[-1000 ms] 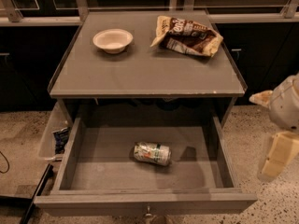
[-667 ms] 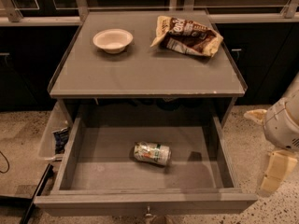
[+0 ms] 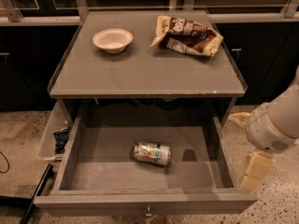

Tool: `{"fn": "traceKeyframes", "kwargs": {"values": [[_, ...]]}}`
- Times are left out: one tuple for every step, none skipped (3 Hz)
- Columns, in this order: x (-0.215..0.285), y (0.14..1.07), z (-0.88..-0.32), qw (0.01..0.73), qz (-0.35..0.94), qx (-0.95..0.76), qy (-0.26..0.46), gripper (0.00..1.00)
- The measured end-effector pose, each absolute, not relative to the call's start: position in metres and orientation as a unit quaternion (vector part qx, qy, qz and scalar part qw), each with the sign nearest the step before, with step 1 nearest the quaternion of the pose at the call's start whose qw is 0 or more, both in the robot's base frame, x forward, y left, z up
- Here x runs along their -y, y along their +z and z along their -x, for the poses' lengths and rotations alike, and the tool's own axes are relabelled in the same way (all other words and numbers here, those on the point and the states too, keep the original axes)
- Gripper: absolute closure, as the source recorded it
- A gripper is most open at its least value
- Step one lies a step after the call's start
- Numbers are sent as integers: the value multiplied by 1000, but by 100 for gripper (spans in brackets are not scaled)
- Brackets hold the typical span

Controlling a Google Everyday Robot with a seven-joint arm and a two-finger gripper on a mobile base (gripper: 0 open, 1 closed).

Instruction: Place brown chip bag into middle drawer

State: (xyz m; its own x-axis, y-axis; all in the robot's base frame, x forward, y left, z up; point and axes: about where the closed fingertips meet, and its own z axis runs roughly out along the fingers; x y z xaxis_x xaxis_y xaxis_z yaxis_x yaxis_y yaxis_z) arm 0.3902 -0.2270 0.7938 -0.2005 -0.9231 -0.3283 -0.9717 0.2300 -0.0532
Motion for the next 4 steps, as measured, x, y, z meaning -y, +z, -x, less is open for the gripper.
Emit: {"fn": "traceKeyframes", "kwargs": {"values": [[196, 762, -412, 182, 620, -755, 109, 0], [170, 749, -436, 231, 621, -739, 127, 0], [161, 736, -442, 244, 619, -733, 144, 0], [160, 735, -442, 244, 619, -732, 145, 0]]}}
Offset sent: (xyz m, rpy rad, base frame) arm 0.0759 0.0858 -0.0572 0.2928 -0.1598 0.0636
